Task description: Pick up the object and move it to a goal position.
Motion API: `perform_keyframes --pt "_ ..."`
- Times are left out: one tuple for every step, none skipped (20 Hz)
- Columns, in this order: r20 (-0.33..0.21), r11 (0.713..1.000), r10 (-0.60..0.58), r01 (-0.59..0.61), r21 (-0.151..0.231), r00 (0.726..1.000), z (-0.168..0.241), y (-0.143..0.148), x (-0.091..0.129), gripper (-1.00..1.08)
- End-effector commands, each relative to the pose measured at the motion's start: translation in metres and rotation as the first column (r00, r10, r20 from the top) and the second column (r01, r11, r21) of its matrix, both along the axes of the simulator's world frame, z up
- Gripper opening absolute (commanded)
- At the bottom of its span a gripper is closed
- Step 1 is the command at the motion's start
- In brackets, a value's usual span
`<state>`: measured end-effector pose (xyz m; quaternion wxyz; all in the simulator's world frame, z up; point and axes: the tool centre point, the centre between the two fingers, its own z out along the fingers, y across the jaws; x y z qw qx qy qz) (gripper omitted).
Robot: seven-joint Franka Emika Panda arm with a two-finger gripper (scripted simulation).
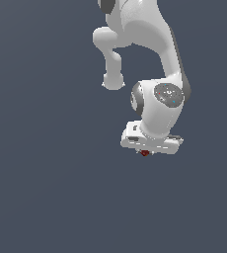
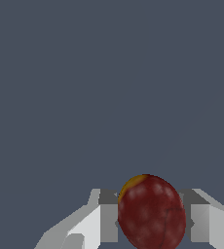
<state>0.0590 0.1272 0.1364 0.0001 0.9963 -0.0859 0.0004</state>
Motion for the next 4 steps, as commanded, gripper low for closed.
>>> perform_keyframes --pt "-0.001 1.000 0.000 0.000 0.000 1.000 0.0025 0.0015 0.0028 -1.00" --pt "-0.001 1.000 0.000 0.000 0.000 1.000 0.0028 0.0018 0.0034 -1.00" --pt "-0.001 1.000 0.000 0.000 0.000 1.000 0.0030 0.0019 0.0037 -1.00" --pt "-0.001 1.000 0.000 0.000 0.000 1.000 0.0030 0.0019 0.0038 -1.00"
